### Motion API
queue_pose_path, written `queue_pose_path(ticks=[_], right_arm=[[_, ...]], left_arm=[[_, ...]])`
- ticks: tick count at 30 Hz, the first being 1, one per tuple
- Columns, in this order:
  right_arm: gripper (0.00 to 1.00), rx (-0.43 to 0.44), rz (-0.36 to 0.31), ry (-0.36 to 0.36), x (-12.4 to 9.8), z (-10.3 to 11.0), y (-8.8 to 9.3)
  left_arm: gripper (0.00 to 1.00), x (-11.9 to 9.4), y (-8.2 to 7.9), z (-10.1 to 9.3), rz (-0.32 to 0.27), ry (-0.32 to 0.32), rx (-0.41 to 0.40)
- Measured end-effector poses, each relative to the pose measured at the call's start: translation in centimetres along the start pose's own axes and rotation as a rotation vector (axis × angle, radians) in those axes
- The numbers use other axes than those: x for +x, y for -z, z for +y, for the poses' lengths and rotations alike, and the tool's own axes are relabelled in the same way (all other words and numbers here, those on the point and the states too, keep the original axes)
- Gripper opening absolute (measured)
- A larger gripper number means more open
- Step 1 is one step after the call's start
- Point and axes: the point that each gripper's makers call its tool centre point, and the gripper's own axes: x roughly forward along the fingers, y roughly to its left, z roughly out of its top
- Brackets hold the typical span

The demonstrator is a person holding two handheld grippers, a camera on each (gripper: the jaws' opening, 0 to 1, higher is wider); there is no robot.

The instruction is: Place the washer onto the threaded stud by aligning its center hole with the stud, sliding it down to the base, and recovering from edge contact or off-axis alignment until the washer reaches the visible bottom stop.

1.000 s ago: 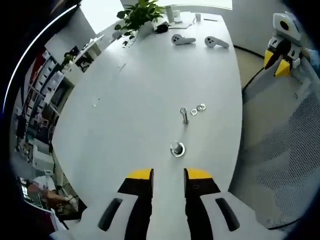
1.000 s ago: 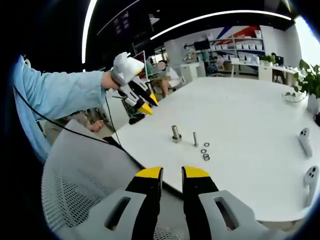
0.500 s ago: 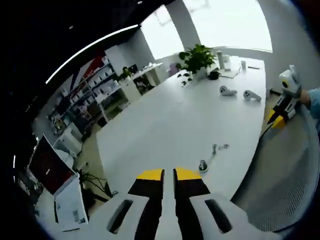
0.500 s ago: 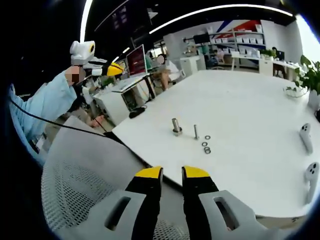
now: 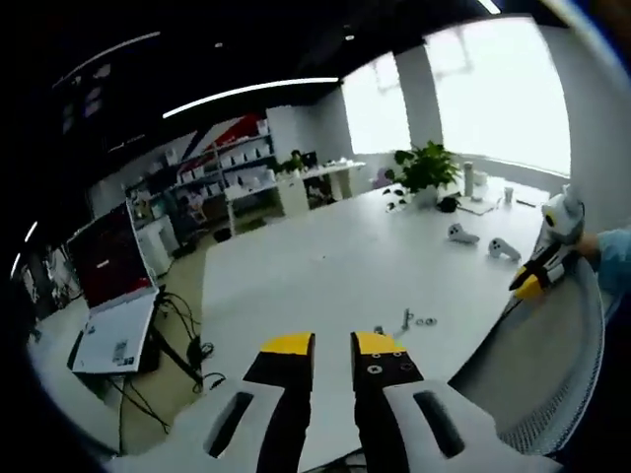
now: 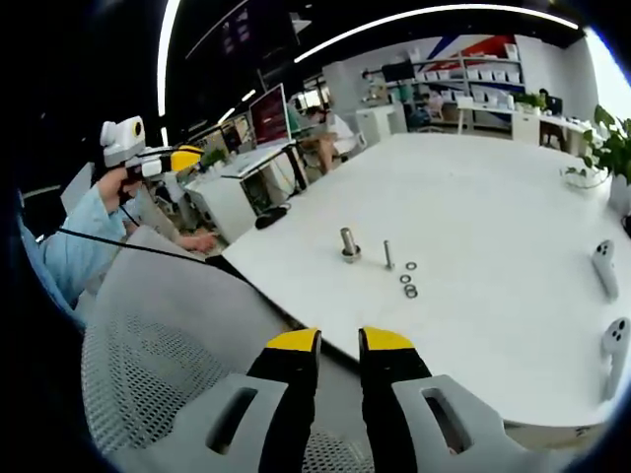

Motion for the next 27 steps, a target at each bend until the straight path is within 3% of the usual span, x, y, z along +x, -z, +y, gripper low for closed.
queue_pose_path(ticks=[3, 6, 12, 15, 19, 24, 27], right_arm=[[0.18, 0.002, -0.004, 0.003, 0.0, 0.0, 0.0], [0.18, 0.005, -0.002, 0.005, 0.0, -0.1, 0.0], [0.18, 0.008, -0.002, 0.006, -0.1, -0.1, 0.0], [0.18, 0.008, 0.001, 0.007, -0.1, -0.1, 0.1], [0.18, 0.008, 0.01, 0.01, 0.0, -0.1, 0.2], [0.2, 0.009, 0.014, 0.009, 0.0, -0.1, 0.3], [0.21, 0.003, 0.021, 0.007, 0.0, -0.1, 0.4]], left_arm=[[0.22, -0.3, 0.3, -0.2, -0.061, 0.0, -0.11], [0.23, -0.6, 0.9, 0.0, -0.087, -0.038, -0.086], [0.36, 0.5, 3.4, -2.0, -0.061, -0.002, -0.116], [0.36, 1.4, 4.6, -3.4, -0.028, 0.033, -0.111], [0.37, 2.7, 5.0, -5.1, -0.015, 0.075, -0.123], [0.45, 3.6, 5.8, -5.0, 0.013, 0.035, -0.086], [0.45, 3.9, 6.2, -4.9, 0.031, 0.038, -0.091]])
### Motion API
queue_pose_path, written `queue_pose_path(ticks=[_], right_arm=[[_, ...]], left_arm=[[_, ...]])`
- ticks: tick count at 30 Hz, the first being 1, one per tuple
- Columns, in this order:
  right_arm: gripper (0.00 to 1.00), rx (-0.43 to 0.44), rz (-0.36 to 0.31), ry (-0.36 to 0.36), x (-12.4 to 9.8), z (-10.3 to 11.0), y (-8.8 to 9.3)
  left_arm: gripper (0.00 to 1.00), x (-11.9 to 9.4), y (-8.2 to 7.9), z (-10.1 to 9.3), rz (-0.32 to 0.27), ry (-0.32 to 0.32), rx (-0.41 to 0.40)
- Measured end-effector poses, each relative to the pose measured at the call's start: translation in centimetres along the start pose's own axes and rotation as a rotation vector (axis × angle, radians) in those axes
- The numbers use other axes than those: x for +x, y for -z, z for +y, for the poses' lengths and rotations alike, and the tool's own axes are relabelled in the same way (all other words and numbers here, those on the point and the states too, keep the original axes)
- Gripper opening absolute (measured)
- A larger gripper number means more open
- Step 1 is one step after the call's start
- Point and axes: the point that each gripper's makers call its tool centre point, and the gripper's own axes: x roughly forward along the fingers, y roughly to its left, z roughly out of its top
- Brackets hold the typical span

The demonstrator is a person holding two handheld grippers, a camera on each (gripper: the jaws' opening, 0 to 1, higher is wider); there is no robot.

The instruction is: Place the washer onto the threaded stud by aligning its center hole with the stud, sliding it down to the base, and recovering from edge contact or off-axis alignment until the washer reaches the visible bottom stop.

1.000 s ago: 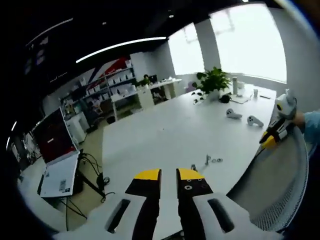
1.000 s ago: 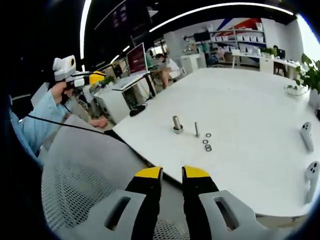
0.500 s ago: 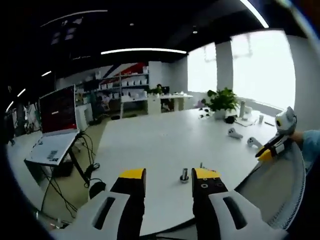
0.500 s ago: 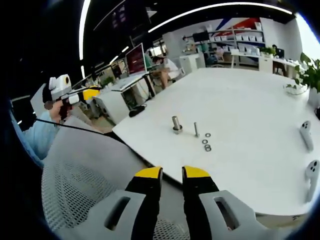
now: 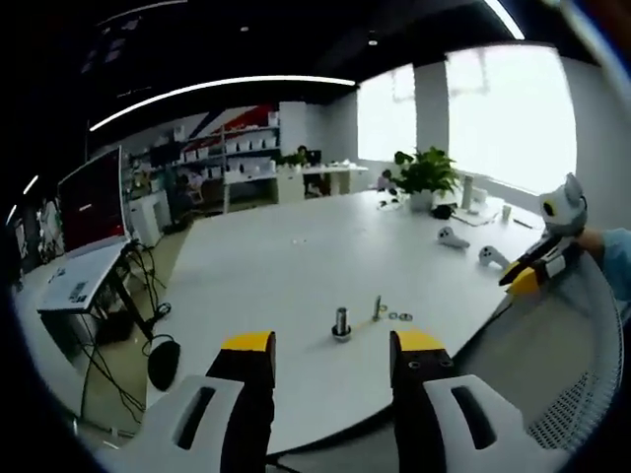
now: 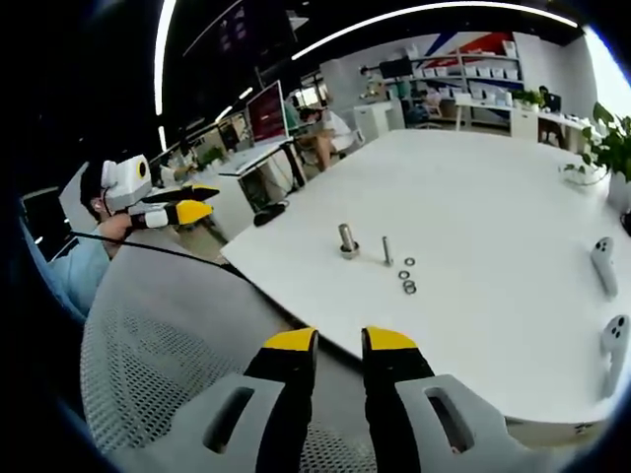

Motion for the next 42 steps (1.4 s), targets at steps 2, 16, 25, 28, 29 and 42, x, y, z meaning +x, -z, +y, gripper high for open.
queue_pose_path(ticks=[2, 16, 25, 28, 29, 42], right_arm=[[0.22, -0.007, 0.005, -0.004, 0.0, 0.1, 0.0], [0.26, -0.121, 0.098, -0.16, 0.3, 1.6, 0.8], [0.27, -0.367, 0.245, -0.186, 0.5, -2.1, -1.2], [0.25, -0.404, 0.296, -0.204, 1.5, -3.2, -1.8], [0.23, -0.397, 0.312, -0.223, 1.8, -3.3, -1.7], [0.24, -0.485, 0.493, -0.216, 8.8, -7.6, 0.0]], left_arm=[[0.45, 0.0, 0.0, 0.1, 0.002, -0.002, 0.002], [0.41, 0.7, 2.6, 0.7, 0.129, -0.045, 0.062], [0.34, 0.5, 2.9, 1.2, 0.135, -0.072, 0.048], [0.34, 0.4, 2.8, 1.4, 0.129, -0.084, 0.047], [0.35, 0.4, 2.7, 1.4, 0.122, -0.086, 0.048], [0.35, 0.2, 3.0, 1.9, 0.129, -0.106, 0.017]])
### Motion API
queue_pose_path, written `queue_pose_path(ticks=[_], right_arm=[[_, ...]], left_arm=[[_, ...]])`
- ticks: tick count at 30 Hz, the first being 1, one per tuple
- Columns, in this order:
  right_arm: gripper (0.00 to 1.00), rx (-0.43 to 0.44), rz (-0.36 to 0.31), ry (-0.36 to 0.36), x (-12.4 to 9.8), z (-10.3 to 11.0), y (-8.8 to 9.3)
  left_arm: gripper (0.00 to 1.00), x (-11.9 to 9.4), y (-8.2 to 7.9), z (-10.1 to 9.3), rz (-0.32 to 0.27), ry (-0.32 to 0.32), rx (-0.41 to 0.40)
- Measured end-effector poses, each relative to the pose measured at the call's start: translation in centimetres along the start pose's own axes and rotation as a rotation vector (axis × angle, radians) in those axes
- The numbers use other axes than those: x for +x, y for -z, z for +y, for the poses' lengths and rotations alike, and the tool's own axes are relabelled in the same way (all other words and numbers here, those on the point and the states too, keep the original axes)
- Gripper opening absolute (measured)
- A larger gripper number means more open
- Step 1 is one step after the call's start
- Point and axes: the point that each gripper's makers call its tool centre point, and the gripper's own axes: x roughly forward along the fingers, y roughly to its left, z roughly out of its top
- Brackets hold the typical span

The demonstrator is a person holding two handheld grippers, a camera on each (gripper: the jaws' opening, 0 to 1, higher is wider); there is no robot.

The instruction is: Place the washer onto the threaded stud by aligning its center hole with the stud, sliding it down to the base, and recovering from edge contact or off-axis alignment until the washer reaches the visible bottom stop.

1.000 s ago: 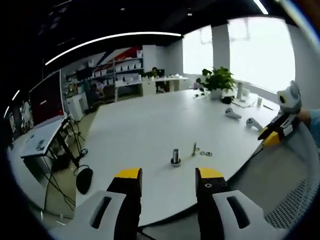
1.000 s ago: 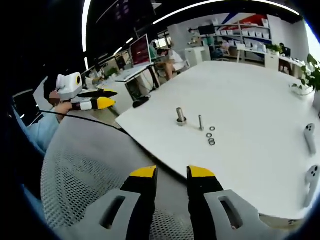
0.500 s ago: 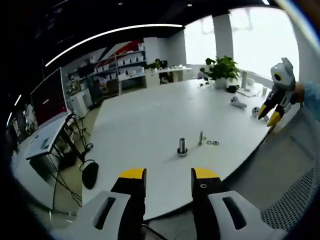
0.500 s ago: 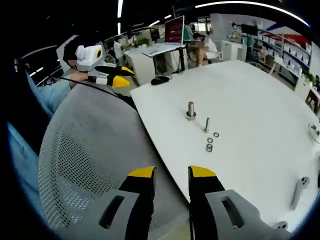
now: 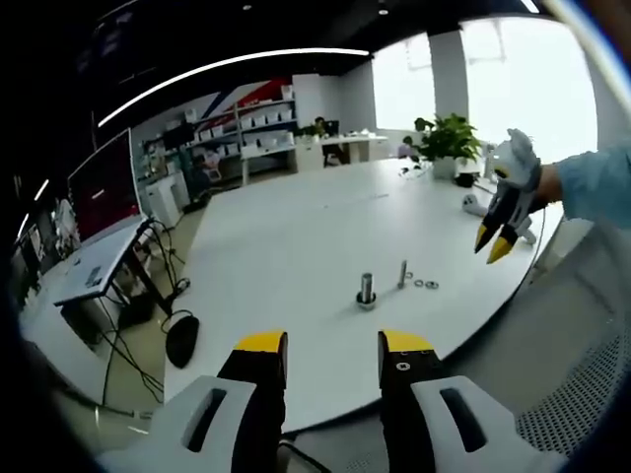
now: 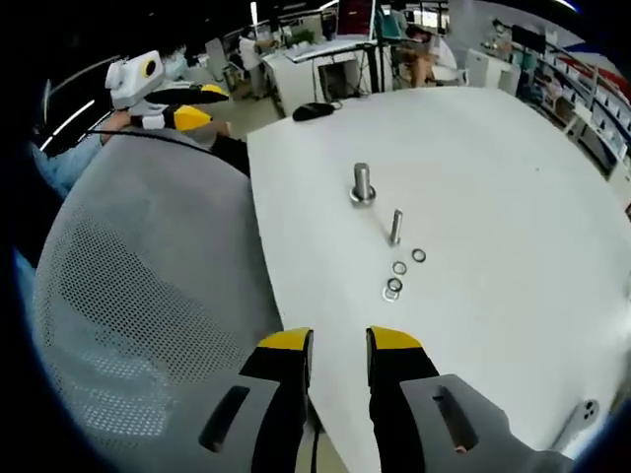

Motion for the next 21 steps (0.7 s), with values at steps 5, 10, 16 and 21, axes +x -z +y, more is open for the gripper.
queue_pose_path(ticks=[5, 10, 16, 21], right_arm=[[0.24, -0.012, 0.012, -0.011, 2.2, -1.5, -0.3], [0.24, -0.012, 0.046, -0.01, 4.5, -2.9, 0.1], [0.24, -0.042, 0.092, -0.021, 6.2, -3.3, 0.5], [0.23, -0.079, 0.131, -0.011, 7.5, -3.9, 0.6]], left_arm=[[0.34, 0.1, 0.2, 0.0, 0.014, -0.003, 0.003], [0.32, 0.2, 0.4, 0.1, 0.025, -0.007, 0.0], [0.3, 0.2, 0.5, 0.2, 0.035, -0.012, 0.003], [0.3, 0.2, 0.5, 0.2, 0.033, -0.014, -0.002]])
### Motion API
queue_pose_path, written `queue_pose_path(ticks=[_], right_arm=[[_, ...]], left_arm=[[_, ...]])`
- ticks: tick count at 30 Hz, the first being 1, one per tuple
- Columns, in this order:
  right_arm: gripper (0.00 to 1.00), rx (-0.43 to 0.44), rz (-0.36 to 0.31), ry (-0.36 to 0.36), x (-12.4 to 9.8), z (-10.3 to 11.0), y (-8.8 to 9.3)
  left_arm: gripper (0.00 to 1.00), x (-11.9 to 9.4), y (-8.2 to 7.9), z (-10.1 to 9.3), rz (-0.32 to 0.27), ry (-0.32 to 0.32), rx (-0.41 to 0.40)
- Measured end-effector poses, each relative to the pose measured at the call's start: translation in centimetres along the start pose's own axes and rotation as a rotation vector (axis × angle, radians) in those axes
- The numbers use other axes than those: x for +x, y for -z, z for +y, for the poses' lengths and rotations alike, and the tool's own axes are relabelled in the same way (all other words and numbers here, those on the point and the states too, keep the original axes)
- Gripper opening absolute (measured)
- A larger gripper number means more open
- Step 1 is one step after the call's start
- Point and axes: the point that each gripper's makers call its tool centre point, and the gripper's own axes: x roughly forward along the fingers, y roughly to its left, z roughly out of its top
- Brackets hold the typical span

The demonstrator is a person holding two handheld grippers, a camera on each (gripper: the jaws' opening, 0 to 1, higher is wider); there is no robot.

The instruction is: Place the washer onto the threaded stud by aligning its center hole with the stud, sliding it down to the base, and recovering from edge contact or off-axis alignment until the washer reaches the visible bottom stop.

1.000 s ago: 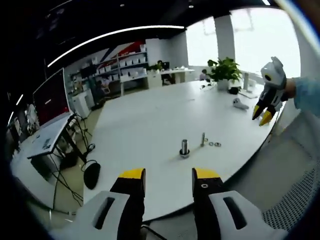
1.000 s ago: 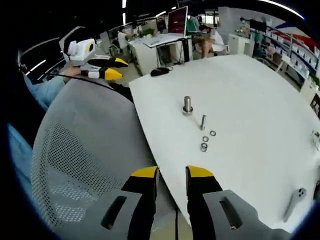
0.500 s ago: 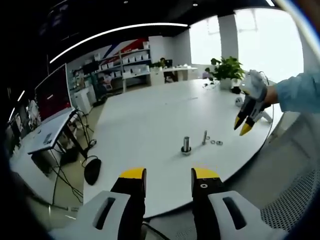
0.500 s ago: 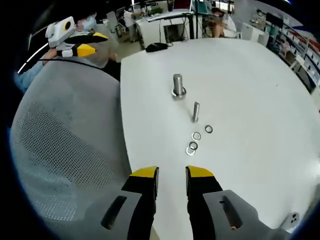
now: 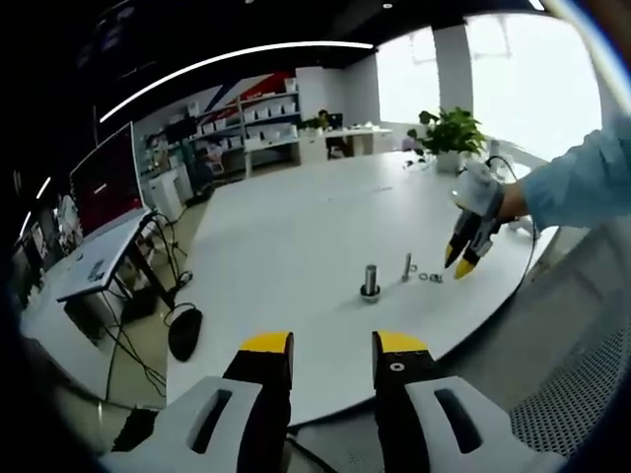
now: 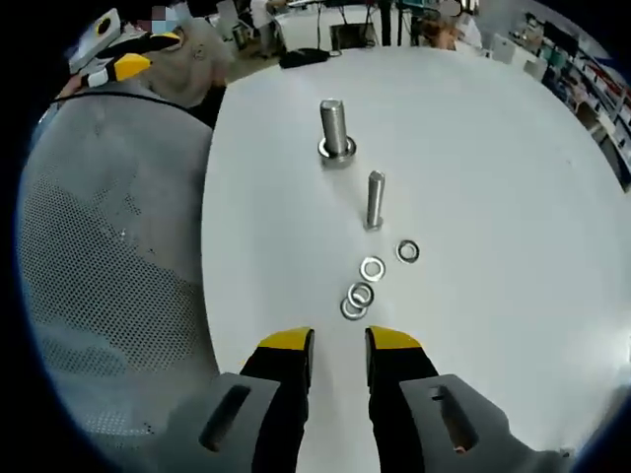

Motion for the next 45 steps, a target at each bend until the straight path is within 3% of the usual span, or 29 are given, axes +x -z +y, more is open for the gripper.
queue_pose_path(ticks=[9, 16, 20, 35, 45], right_arm=[[0.2, -0.069, 0.055, 0.009, 1.1, -0.4, 0.0], [0.19, -0.078, 0.054, 0.023, 1.5, -0.6, -0.6], [0.16, -0.144, 0.081, 0.057, 1.6, -0.8, -0.6], [0.16, -0.082, 0.067, 0.065, 1.6, -1.0, -0.8], [0.14, -0.114, 0.085, 0.075, 1.8, -1.2, -1.1]], left_arm=[[0.29, 0.0, 0.1, 0.1, 0.002, -0.005, 0.001], [0.28, 0.0, 0.2, 0.1, 0.009, -0.003, 0.001], [0.28, 0.0, 0.2, 0.0, 0.011, 0.0, 0.002], [0.26, 0.1, 0.5, -0.1, 0.028, 0.01, 0.01], [0.25, 0.0, 0.5, 0.0, 0.022, 0.007, 0.01]])
